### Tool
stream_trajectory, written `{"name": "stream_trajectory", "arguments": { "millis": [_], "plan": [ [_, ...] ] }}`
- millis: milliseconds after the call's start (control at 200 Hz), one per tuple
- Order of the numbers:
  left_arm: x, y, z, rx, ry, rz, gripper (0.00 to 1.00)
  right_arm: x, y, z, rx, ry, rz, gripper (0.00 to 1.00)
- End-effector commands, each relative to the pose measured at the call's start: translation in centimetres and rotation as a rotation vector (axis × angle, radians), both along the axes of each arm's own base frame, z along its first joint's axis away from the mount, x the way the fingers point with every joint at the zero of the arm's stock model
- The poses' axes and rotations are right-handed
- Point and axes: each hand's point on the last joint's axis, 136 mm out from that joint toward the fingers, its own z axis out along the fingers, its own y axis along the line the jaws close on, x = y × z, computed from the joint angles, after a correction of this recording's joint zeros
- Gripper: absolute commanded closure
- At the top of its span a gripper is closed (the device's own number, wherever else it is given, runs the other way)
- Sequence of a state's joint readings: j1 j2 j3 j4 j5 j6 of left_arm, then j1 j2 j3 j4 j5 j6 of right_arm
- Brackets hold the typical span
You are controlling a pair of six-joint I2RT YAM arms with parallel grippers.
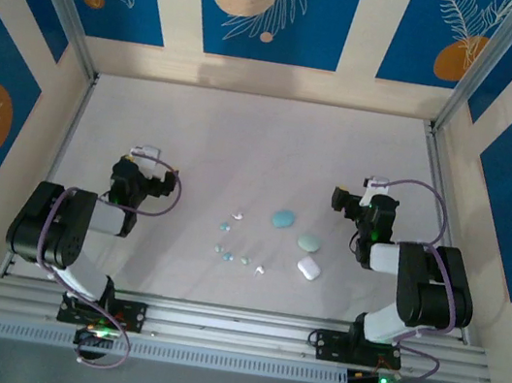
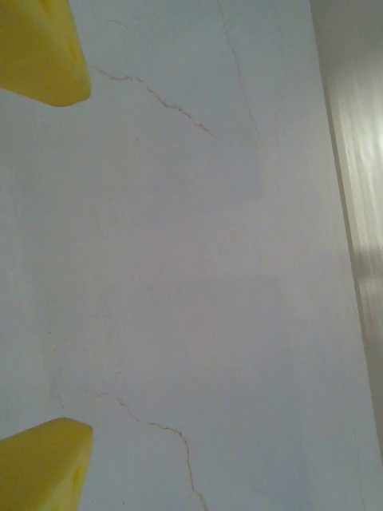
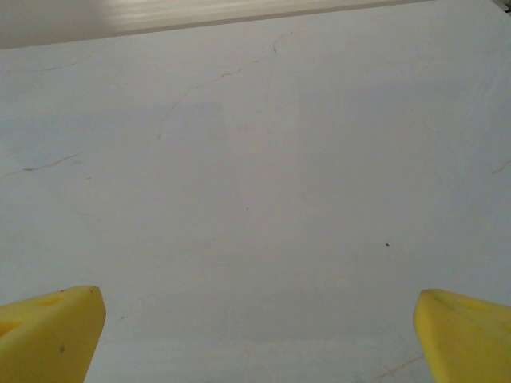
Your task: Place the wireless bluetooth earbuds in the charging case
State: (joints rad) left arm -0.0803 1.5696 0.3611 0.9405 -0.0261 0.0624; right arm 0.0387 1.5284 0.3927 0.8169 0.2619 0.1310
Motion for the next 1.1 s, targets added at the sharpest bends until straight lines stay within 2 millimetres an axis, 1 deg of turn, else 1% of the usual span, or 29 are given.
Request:
{"name": "stream_trajectory", "arguments": {
  "millis": [0,280,360,465,575,745,830,945,1025,1045,1095],
  "plan": [
    [0.2,-0.2,0.7,0.004,-0.021,-0.016,0.0,0.4,-0.2,0.9,0.001,-0.036,-0.002,0.01],
    [0.3,-0.2,0.7,-0.001,-0.016,-0.02,0.0,0.4,-0.2,1.0,0.019,-0.034,0.012,0.01],
    [0.5,0.5,0.6,-0.018,0.0,0.012,0.0,0.4,-0.3,1.0,0.02,-0.034,0.012,0.01],
    [0.5,0.5,0.6,-0.017,-0.003,0.012,0.0,0.4,-0.2,1.0,0.02,-0.034,0.012,0.01],
    [0.5,0.6,0.7,-0.015,-0.01,0.016,0.0,0.4,0.9,1.0,0.025,-0.021,0.084,0.01],
    [-0.4,0.6,1.2,-0.024,-0.057,0.013,0.0,0.4,0.9,1.1,0.02,-0.027,0.086,0.0],
    [-0.8,0.6,1.7,-0.025,-0.089,0.015,0.0,0.4,1.4,1.2,0.008,-0.028,0.104,0.0],
    [-1.6,1.6,2.7,-0.031,-0.127,0.071,0.0,0.1,1.9,1.6,-0.007,-0.046,0.121,0.0],
    [-2.1,2.1,3.6,-0.035,-0.116,0.101,0.0,-0.1,2.1,2.8,-0.009,-0.051,0.135,0.0],
    [-2.2,2.3,3.9,-0.039,-0.106,0.112,0.0,0.0,2.3,3.4,-0.008,-0.046,0.143,0.0],
    [-2.4,2.6,4.6,-0.048,-0.085,0.136,0.0,-0.1,2.6,3.9,0.018,0.034,0.145,0.0]
  ]
}}
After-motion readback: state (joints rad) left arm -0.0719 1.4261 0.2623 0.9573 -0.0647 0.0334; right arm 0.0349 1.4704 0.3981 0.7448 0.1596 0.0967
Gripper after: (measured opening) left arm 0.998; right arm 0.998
